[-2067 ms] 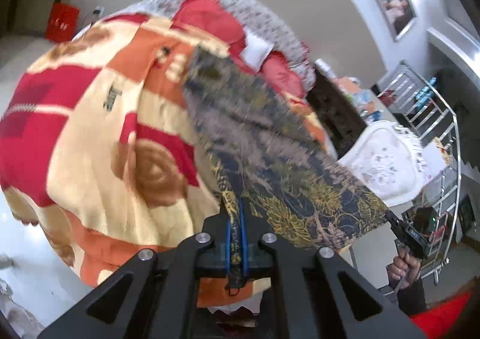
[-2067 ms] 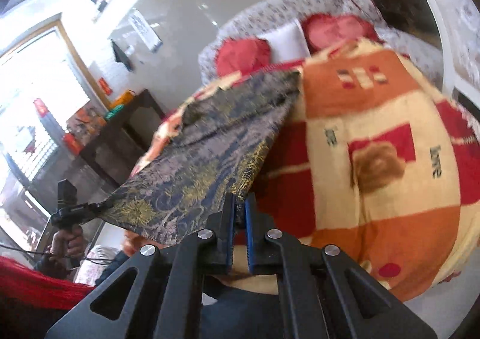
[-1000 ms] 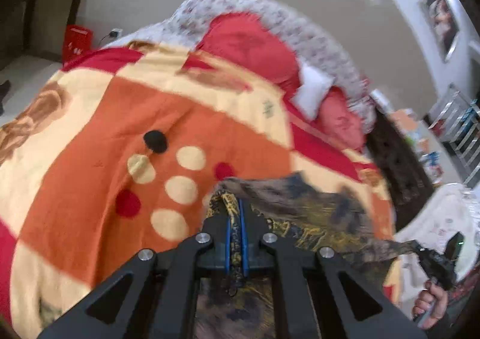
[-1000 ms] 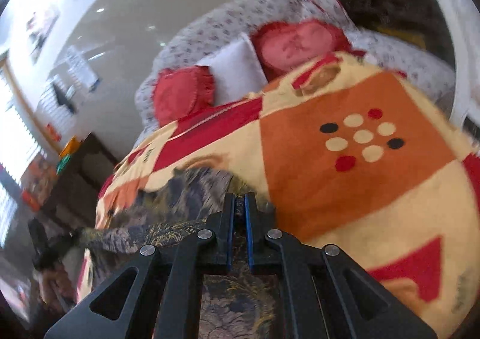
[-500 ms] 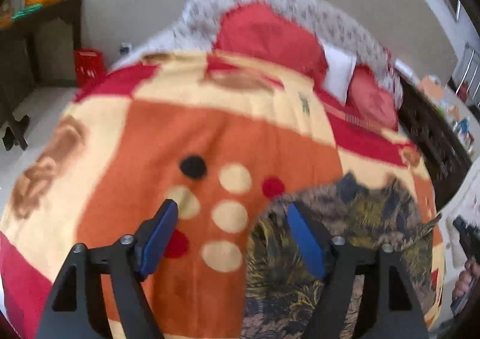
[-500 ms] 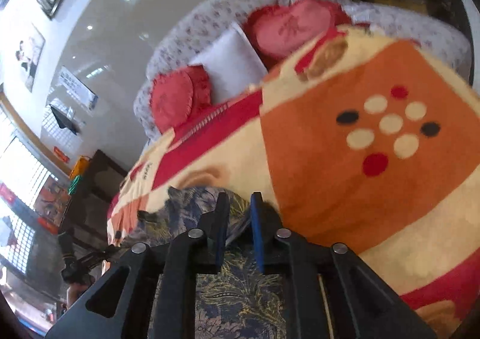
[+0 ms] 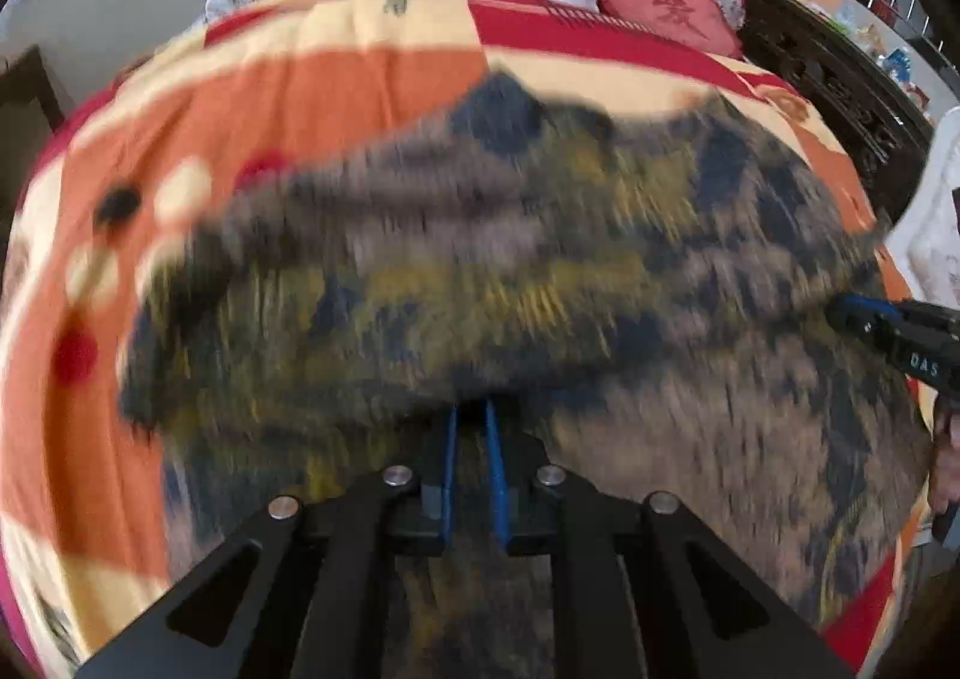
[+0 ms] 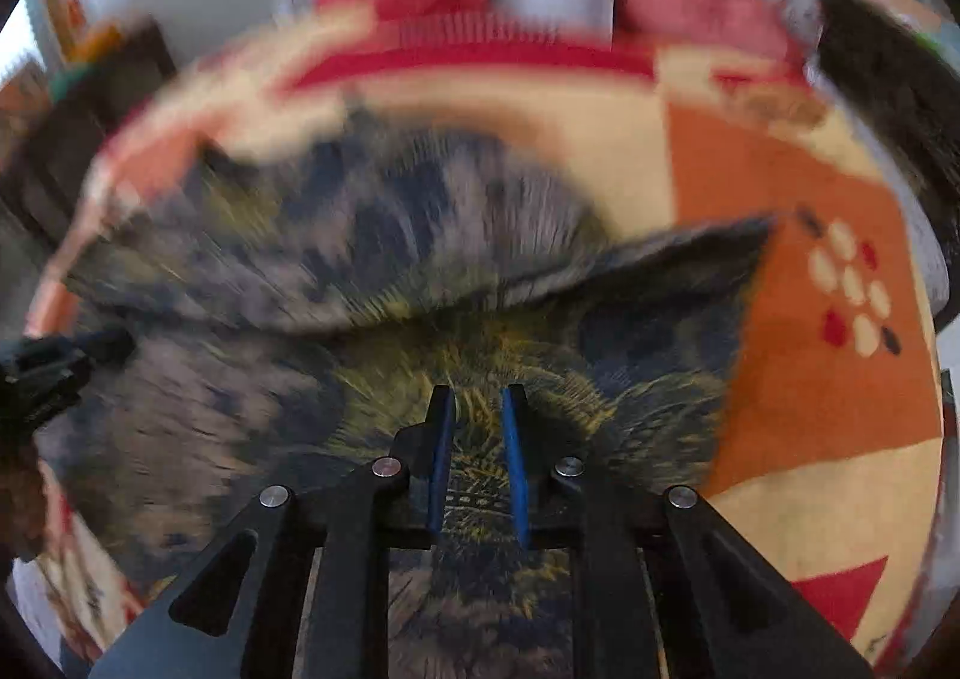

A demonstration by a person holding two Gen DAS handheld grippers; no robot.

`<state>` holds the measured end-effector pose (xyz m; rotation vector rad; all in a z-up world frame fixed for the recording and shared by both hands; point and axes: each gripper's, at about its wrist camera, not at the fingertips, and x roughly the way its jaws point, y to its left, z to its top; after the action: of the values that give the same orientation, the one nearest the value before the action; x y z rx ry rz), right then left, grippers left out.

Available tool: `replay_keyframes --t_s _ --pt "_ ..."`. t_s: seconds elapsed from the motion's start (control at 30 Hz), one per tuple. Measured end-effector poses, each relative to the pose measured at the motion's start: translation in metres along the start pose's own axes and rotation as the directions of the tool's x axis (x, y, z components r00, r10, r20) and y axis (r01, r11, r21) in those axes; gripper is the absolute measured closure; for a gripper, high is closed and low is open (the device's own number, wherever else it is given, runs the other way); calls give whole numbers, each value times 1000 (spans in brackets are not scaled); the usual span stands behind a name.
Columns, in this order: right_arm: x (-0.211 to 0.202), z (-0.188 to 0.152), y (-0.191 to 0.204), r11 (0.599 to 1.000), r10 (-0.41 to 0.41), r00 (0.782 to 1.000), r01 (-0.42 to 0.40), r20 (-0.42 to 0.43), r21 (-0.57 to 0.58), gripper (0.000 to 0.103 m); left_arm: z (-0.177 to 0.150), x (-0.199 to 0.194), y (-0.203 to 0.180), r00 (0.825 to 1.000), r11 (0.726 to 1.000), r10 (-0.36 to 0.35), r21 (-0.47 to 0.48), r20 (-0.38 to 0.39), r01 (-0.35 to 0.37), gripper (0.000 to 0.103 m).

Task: Fold small clothes
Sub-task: 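Fold the held shirt over with both grippers and lower it onto itself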

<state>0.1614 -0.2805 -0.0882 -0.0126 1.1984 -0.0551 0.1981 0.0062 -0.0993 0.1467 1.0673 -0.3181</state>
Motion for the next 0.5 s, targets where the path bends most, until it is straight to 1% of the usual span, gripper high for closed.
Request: replay_keyframes --t_s 0.03,0.1,0.13,0.17,0.2,0.23,0.27,0.3,0.33,0.37,0.4,0.43,0.5 --pt "5 9 -2 1000 13 1000 -13 6 18 74 15 2 4 999 999 46 4 15 -46 92" --pt "3 26 -7 997 64 997 -66 54 46 74 40 1 18 996 997 79 -27 52 -78 92" --pt "-2 37 -12 994 85 990 -91 112 54 74 54 -8 32 989 993 105 -70 102 -98 90" --pt "-12 46 -20 994 70 980 -85 188 75 74 59 -16 42 981 985 145 -109 133 -131 82" --pt "-21 50 -29 991 50 971 -78 235 113 74 62 -25 53 975 978 162 -155 151 -138 79" --pt "-28 51 -38 984 48 964 -90 263 152 73 60 -34 61 975 976 142 -191 170 -109 76" --pt "-36 49 -48 974 64 954 -124 291 192 73 54 -42 66 974 975 112 -213 195 -69 74" --pt "-42 45 -55 966 83 946 -153 312 210 73 48 -48 67 973 974 86 -221 215 -37 73" --pt "-46 41 -61 963 89 942 -164 325 213 73 43 -50 65 973 975 70 -219 220 -20 71" --pt "-50 36 -64 964 86 938 -163 335 209 73 35 -50 61 975 977 37 -211 219 10 71" --pt "-53 31 -65 967 77 937 -154 341 204 73 30 -49 56 976 979 20 -204 218 26 71" --pt "-55 27 -66 969 66 937 -142 344 201 73 24 -44 47 976 981 7 -188 216 35 71" --pt "-57 21 -61 975 30 933 -105 358 194 73 19 -35 32 977 988 -1 -150 215 34 67"
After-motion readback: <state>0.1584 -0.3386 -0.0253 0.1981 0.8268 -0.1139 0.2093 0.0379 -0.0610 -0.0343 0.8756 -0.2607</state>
